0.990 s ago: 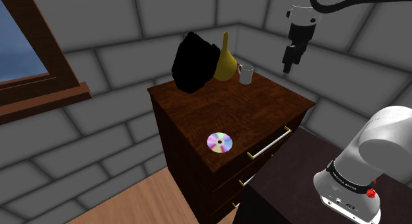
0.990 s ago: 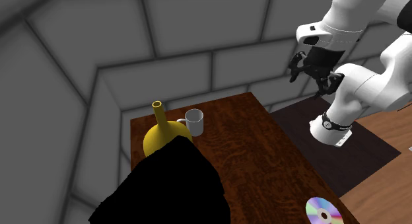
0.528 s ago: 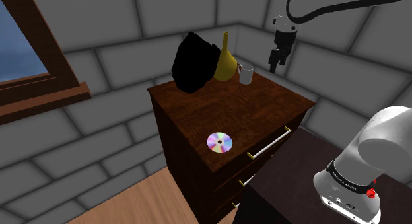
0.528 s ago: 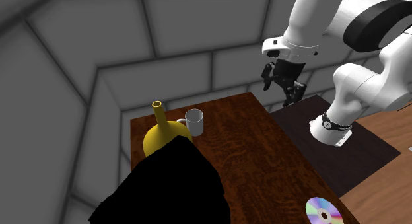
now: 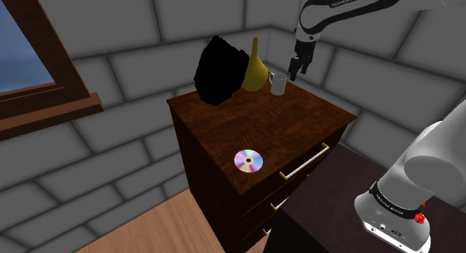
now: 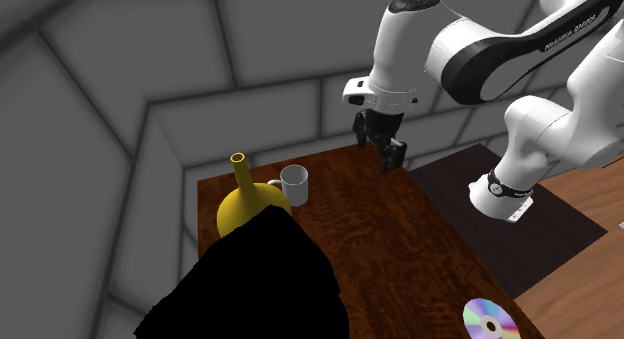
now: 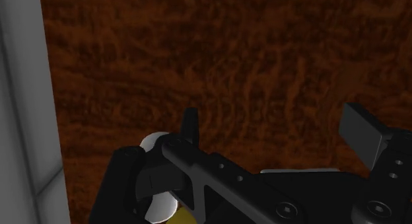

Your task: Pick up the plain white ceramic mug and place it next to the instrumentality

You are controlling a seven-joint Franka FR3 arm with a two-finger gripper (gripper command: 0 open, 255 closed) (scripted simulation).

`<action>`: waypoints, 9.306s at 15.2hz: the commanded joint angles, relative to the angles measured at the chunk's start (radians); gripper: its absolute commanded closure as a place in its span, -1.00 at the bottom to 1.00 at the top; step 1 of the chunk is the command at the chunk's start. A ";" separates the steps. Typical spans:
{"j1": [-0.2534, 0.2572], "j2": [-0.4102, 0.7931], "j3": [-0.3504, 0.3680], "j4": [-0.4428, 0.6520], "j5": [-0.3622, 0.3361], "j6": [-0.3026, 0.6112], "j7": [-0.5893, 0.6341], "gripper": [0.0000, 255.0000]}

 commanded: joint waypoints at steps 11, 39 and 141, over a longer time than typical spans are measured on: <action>-0.062 0.463 -0.028 0.413 0.133 0.073 -0.124 -1.00; -0.092 0.632 -0.016 0.522 0.174 0.137 -0.152 1.00; 0.291 0.097 0.286 -0.201 0.045 0.335 0.576 1.00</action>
